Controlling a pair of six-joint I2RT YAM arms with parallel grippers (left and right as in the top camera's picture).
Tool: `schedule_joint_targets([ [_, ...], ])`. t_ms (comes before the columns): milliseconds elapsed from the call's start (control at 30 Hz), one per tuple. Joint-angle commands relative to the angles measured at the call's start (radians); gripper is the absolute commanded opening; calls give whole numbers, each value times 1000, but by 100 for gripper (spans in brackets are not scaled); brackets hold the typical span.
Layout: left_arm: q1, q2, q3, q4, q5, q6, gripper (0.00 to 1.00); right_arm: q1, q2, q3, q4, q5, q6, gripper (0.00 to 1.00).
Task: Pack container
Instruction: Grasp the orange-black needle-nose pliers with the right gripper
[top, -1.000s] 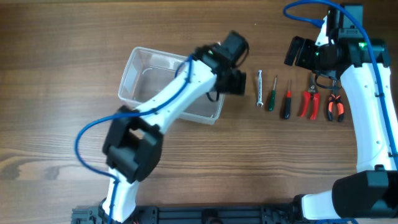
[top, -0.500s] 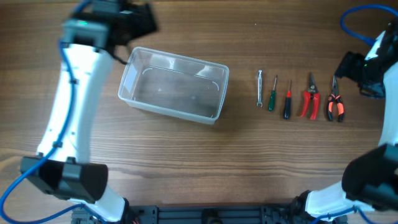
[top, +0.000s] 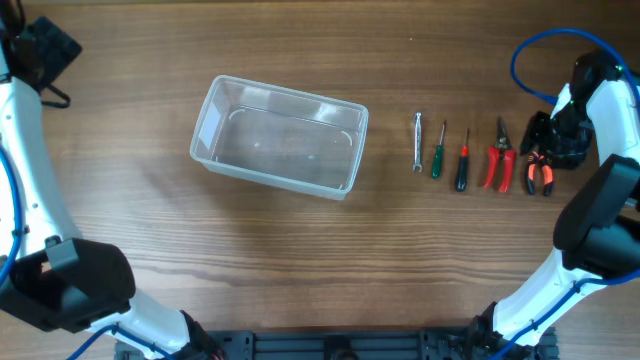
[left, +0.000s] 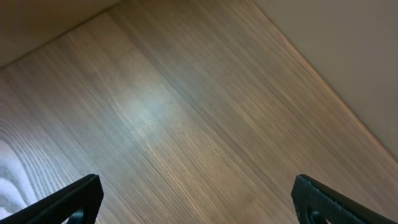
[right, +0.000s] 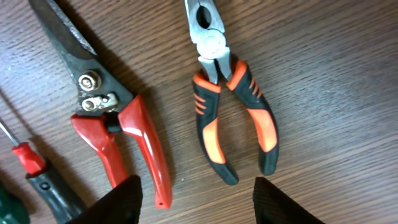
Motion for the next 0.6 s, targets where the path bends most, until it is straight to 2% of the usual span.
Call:
schedule_joint_targets([
  [0,19,6,8,3,-13,11,100,-2,14,6,14,34,-2,57],
  [133,19,6,8,2,-13,11,100,-2,14,-79,93,34,-2,61],
  [333,19,6,8,2,-13,11,100,-2,14,-208,229,1,1,61],
  [533,19,6,8,2,-13,11,100,-2,14,-293,315,-5,34,54],
  [567,19,6,8,2,-13,11,100,-2,14,-305,325,-6,48,50],
])
